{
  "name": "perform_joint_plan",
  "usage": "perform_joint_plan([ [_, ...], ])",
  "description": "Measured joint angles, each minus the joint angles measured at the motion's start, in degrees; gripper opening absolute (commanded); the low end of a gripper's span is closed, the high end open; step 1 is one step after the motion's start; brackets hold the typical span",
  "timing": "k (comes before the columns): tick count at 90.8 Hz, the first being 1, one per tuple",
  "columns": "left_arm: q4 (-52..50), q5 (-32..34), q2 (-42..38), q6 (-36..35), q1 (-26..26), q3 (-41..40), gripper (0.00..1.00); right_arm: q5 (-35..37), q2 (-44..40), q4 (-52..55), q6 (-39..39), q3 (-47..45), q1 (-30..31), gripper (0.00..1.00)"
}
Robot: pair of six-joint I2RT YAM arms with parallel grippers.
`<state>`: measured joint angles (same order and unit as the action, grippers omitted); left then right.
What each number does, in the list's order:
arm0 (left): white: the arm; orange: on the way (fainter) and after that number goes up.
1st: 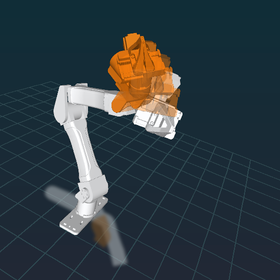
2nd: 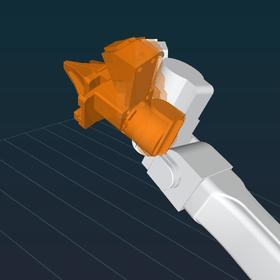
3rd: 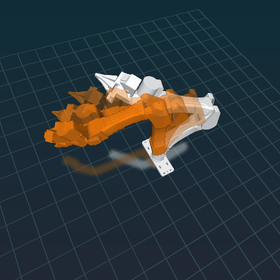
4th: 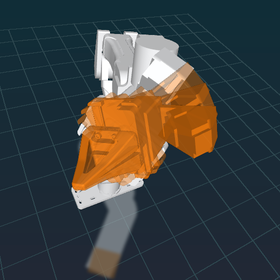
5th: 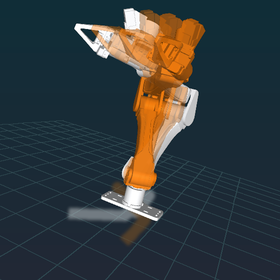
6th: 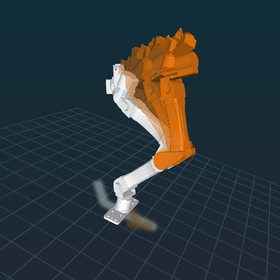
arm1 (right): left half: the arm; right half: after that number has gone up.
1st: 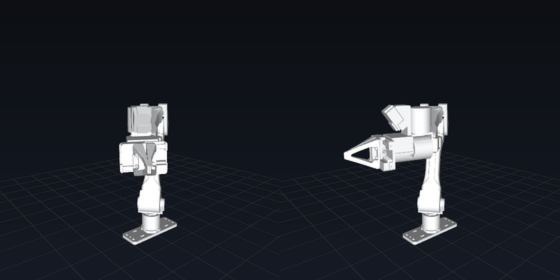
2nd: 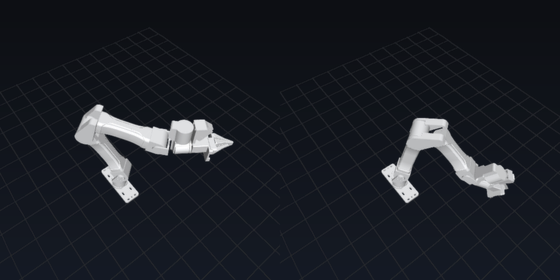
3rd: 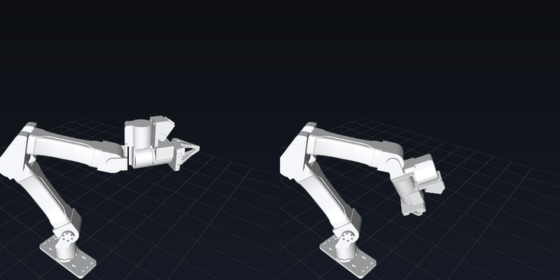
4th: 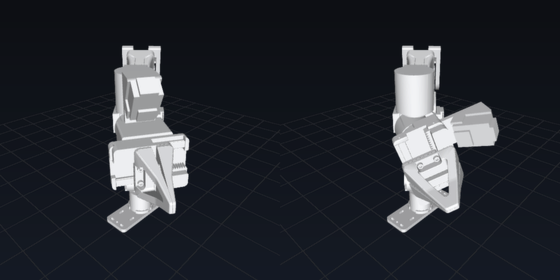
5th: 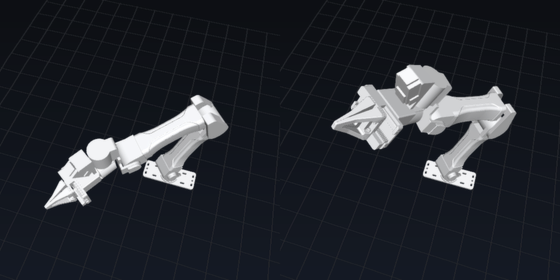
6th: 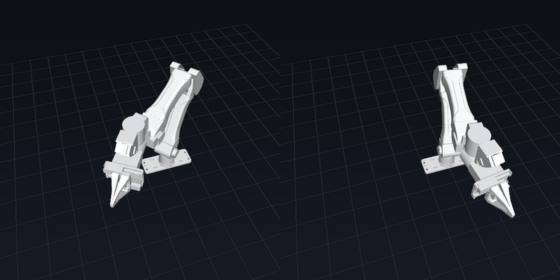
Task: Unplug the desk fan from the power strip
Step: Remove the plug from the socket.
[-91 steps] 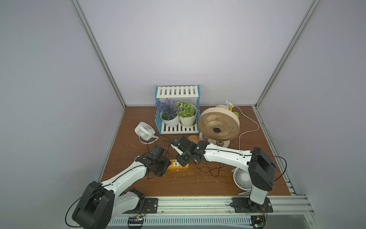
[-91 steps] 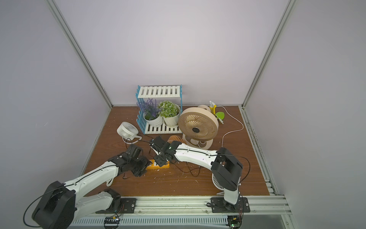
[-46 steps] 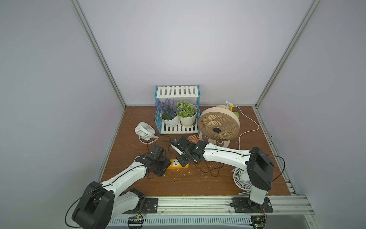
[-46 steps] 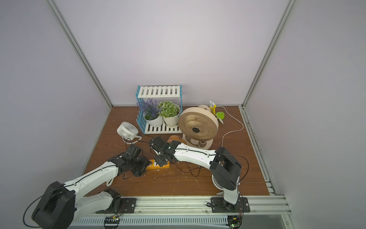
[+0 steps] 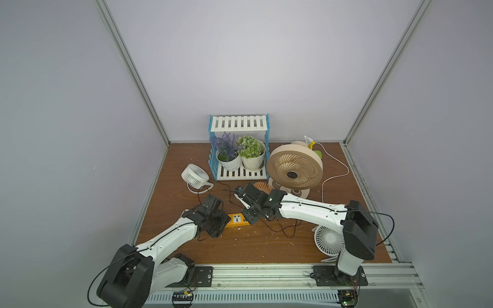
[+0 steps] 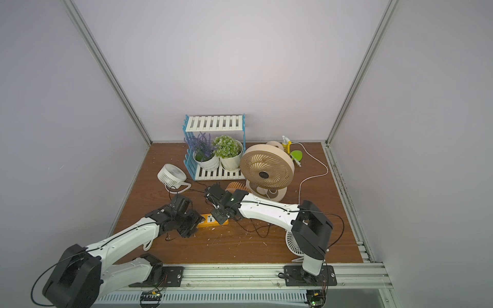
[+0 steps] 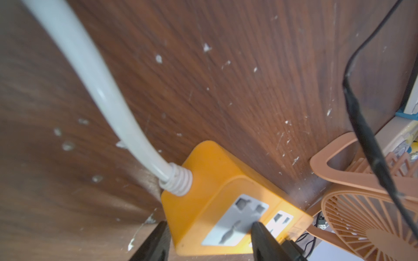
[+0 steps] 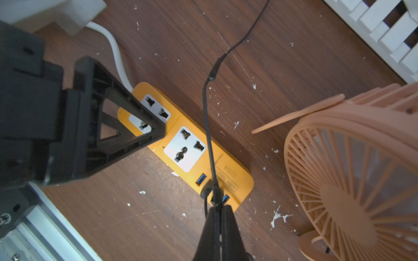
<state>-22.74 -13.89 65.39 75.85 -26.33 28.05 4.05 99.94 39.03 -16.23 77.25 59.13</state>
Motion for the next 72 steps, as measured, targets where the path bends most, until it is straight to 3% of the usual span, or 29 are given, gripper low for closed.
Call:
perform_joint_plan([
  [31, 0.31, -0.09, 0.83, -0.09, 0.0, 0.0, 0.59, 0.24, -5.25, -3.52, -0.04, -1.42, 0.0, 0.0],
  [72, 0.24, -0.07, 0.61, -0.28, 0.0, 0.13, 0.6, 0.98, -3.13, -3.98, 0.37, 2.49, 0.0, 0.0],
])
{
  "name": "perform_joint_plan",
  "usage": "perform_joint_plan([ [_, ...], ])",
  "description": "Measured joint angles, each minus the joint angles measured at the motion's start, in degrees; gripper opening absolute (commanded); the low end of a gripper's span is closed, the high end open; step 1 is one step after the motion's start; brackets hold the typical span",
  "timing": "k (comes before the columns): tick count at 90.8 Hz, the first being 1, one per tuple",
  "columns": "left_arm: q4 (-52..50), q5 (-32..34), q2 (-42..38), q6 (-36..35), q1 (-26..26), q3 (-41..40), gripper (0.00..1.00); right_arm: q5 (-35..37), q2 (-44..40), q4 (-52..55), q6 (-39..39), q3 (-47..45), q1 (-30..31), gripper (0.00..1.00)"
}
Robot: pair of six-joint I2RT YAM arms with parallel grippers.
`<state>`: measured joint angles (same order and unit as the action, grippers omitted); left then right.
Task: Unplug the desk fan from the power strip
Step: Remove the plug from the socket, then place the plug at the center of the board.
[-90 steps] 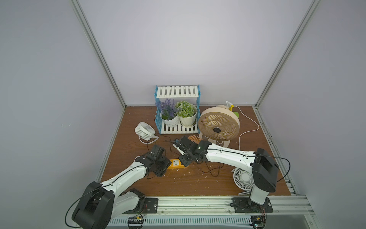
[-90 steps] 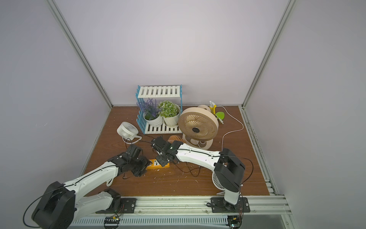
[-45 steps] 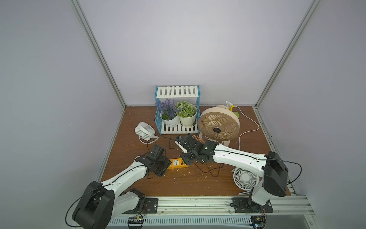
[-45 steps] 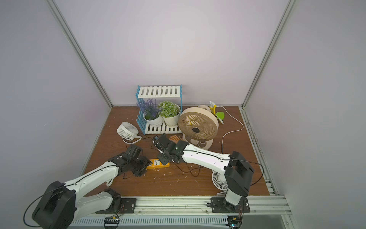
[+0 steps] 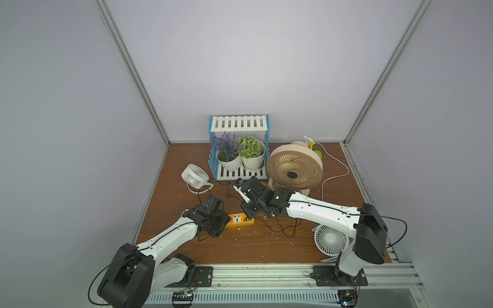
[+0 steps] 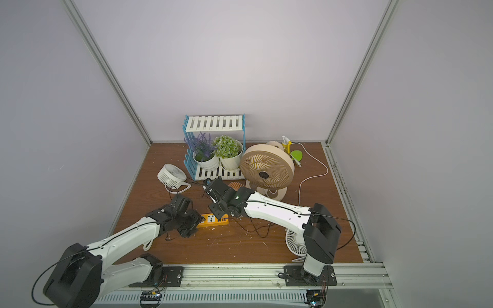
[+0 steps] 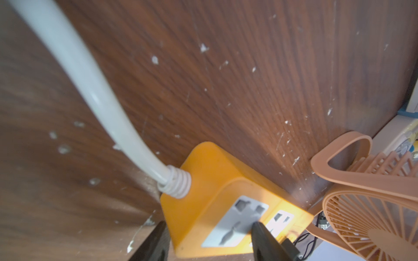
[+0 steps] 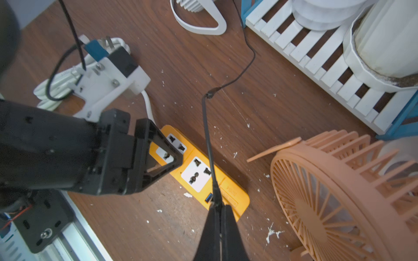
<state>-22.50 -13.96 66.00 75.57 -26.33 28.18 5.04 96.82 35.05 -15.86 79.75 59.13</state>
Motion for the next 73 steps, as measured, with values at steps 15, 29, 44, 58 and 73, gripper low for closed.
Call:
perform_joint_plan([
  [15, -0.35, 0.17, -0.28, -0.35, 0.0, 0.04, 0.62, 0.0, 3.17, -0.63, 0.48, 4.46, 0.0, 0.0],
  [29, -2.27, 1.49, -1.64, -0.87, 0.0, 0.39, 0.64, 0.07, 6.38, -1.9, 0.9, 8.44, 0.0, 0.0],
  [44, -13.44, 6.71, -7.91, -0.98, 0.0, 3.26, 0.64, 0.13, 9.79, -3.19, 1.09, 12.44, -0.28, 0.0],
  [58, -25.86, 15.32, -16.92, -0.79, 0.0, 11.91, 0.64, -0.24, 13.77, -5.38, 1.09, 16.61, -0.66, 0.0],
  [73, -33.51, 23.26, -24.52, -0.83, 0.0, 16.28, 0.65, -1.73, 19.34, -8.07, 1.05, 22.86, -0.92, 0.0],
])
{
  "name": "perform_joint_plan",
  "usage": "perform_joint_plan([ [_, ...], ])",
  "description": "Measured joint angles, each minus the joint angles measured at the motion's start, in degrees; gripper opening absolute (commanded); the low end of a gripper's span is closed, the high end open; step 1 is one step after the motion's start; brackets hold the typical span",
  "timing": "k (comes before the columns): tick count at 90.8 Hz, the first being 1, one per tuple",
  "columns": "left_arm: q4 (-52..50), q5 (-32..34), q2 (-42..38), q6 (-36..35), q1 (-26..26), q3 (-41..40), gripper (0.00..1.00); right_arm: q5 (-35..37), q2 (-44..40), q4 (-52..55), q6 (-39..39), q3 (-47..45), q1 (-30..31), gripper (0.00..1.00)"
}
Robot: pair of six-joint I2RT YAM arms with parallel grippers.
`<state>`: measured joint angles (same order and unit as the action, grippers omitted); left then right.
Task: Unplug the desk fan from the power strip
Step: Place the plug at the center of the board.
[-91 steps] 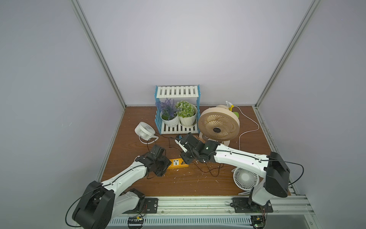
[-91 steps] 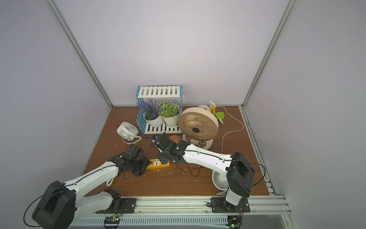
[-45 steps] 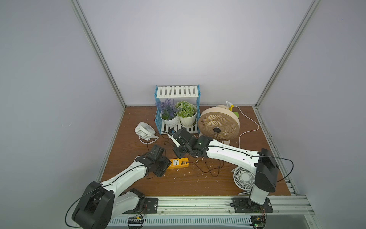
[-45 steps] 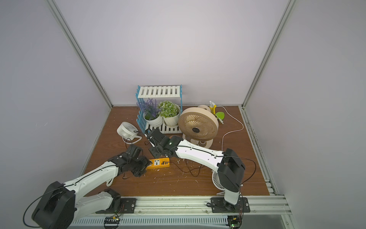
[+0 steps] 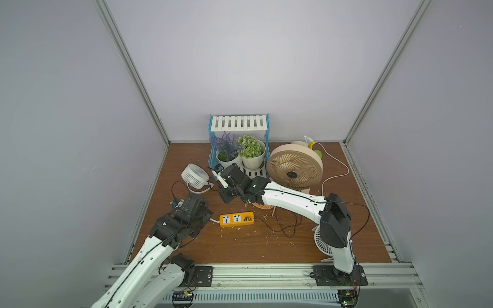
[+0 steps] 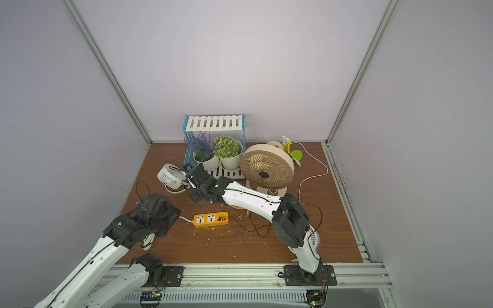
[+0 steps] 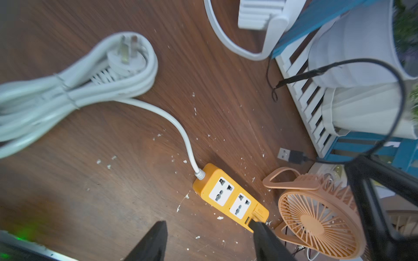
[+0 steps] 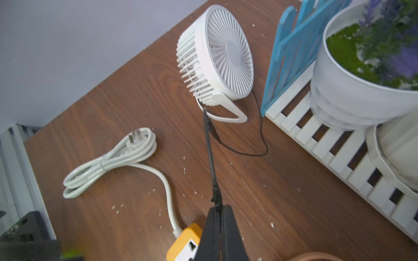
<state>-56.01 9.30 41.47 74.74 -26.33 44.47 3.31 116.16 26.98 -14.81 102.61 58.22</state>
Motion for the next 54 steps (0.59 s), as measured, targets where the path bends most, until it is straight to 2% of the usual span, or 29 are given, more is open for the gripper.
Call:
perform_joint_plan([
  [24, -4.17, 4.42, -1.6, -0.5, 0.0, 0.24, 0.68, -4.42, 10.49, -2.99, -0.66, 10.97, -0.09, 0.01],
  [29, -4.46, 4.68, -2.12, -0.59, 0.0, 0.24, 0.68, -5.55, 13.07, -2.67, -0.7, 14.12, -0.09, 0.08],
  [41, -5.05, 4.81, -3.48, -0.66, 0.0, 0.17, 0.7, -7.67, 17.97, -0.04, -0.81, 21.07, -0.11, 0.35],
  [54, -5.31, 4.42, -3.5, -0.48, 0.0, -0.44, 0.72, -9.05, 21.94, 5.14, 0.9, 30.27, -0.11, 0.45],
])
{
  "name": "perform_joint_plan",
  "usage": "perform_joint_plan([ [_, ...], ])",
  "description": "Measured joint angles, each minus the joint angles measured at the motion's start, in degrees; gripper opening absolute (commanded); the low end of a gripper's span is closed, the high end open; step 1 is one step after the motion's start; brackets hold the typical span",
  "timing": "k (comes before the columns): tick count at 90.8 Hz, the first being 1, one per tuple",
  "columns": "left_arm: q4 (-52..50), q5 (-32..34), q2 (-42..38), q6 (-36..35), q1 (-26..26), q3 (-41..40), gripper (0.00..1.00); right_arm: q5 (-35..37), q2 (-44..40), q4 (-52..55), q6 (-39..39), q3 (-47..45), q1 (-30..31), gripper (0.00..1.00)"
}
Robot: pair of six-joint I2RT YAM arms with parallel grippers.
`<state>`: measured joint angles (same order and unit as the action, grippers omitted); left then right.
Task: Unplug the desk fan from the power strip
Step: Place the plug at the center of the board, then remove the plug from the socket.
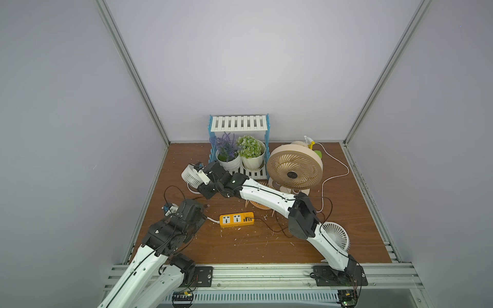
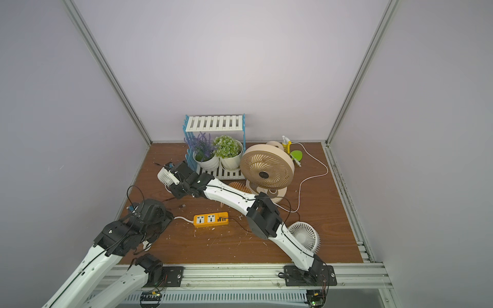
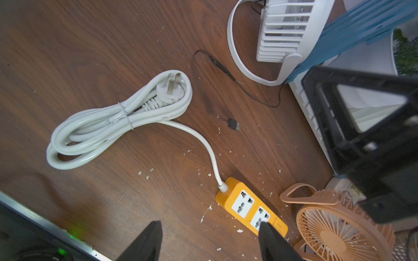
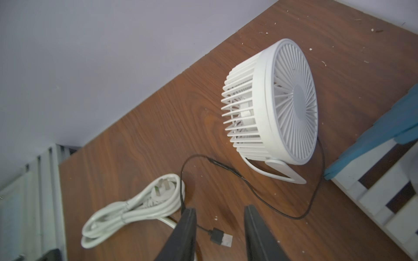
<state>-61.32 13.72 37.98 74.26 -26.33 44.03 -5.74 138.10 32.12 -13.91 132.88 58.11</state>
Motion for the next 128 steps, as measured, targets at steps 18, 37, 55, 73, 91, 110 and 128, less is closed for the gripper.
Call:
perform_joint_plan([
  [18, -0.02, -0.48, 0.15, 0.28, 0.02, -0.94, 0.71, -0.07, -3.13, 3.82, 2.54, -0.22, -0.2, 0.46],
  [37, 0.13, -0.87, 2.56, 0.52, 0.02, -1.57, 0.73, 1.86, -19.19, 4.52, 2.95, -20.0, -0.87, 0.45],
  [55, 5.55, -4.72, 7.26, -0.79, 0.02, -3.63, 0.8, 3.23, -32.33, 3.93, 0.72, -37.7, -1.25, 0.45],
  [73, 16.52, -11.93, 14.21, -1.66, 0.02, -7.21, 0.83, 3.85, -37.16, 6.49, -2.1, -48.24, -1.2, 0.49],
  [91, 28.17, -19.26, 20.22, -1.27, 0.02, -11.41, 0.83, 4.68, -39.67, 10.34, -3.74, -53.53, -1.18, 0.55],
  [110, 34.36, -22.95, 23.32, -0.74, -0.33, -12.26, 0.87, 4.9, -40.26, 12.44, -5.7, -55.49, -1.18, 0.62],
  [128, 36.3, -23.87, 24.83, -0.24, -2.14, -12.31, 0.91, 4.68, -40.26, 12.48, -7.21, -57.35, -1.18, 0.67],
])
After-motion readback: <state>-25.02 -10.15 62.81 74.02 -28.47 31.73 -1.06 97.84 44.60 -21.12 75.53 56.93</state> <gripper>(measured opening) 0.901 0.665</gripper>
